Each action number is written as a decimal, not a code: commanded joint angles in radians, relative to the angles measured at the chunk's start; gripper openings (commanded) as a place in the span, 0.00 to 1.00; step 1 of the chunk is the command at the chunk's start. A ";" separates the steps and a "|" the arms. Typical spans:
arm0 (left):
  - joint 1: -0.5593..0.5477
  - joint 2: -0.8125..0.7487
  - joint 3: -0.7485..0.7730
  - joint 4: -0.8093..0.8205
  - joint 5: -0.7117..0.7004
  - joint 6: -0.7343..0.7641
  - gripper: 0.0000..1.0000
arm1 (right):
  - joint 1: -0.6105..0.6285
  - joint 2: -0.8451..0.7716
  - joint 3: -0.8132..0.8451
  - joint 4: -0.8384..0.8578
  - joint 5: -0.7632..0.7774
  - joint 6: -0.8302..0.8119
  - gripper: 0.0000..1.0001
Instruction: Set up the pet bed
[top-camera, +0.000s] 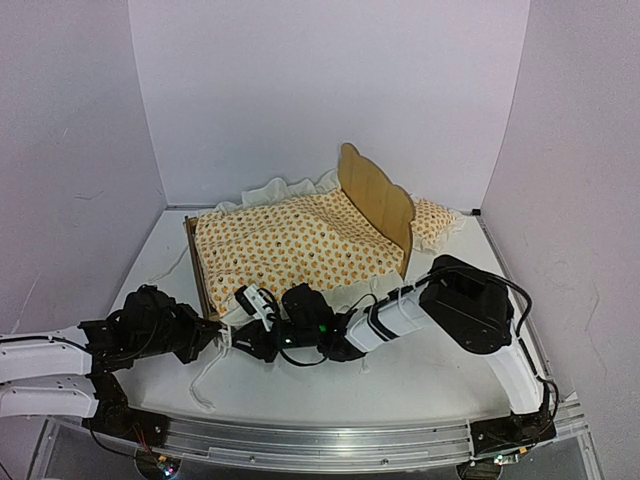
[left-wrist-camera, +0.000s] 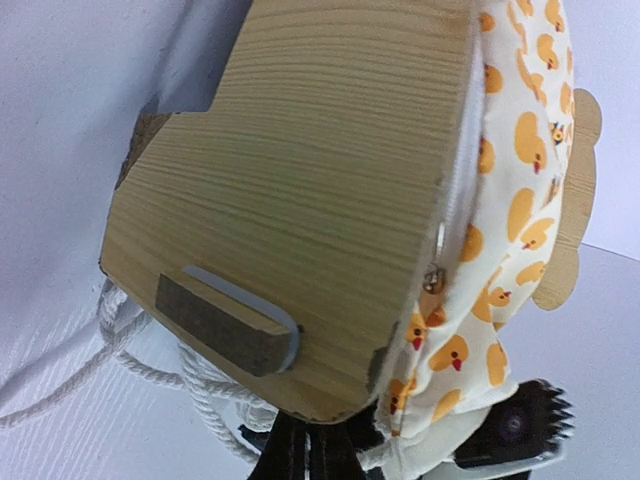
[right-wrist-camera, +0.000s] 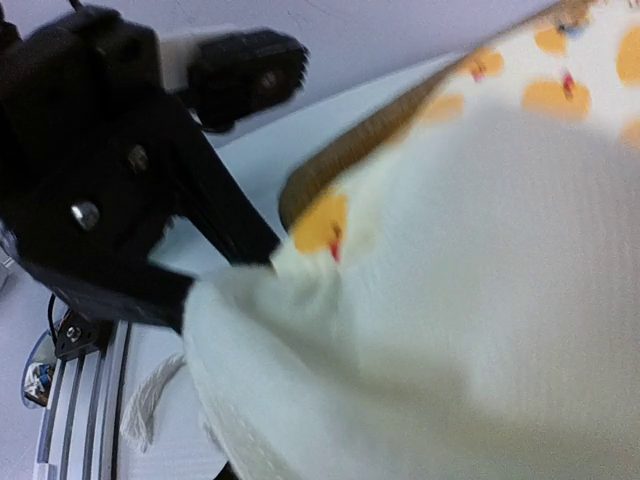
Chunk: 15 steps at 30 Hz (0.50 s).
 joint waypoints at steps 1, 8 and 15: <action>-0.003 -0.052 0.037 0.019 -0.006 0.059 0.00 | 0.015 -0.154 -0.100 -0.119 0.136 0.166 0.31; -0.003 -0.099 0.060 -0.060 -0.018 0.073 0.00 | 0.111 -0.290 -0.129 -0.590 0.150 0.176 0.57; -0.003 -0.151 0.075 -0.096 -0.037 0.088 0.00 | 0.219 -0.221 0.044 -0.806 0.182 -0.016 0.81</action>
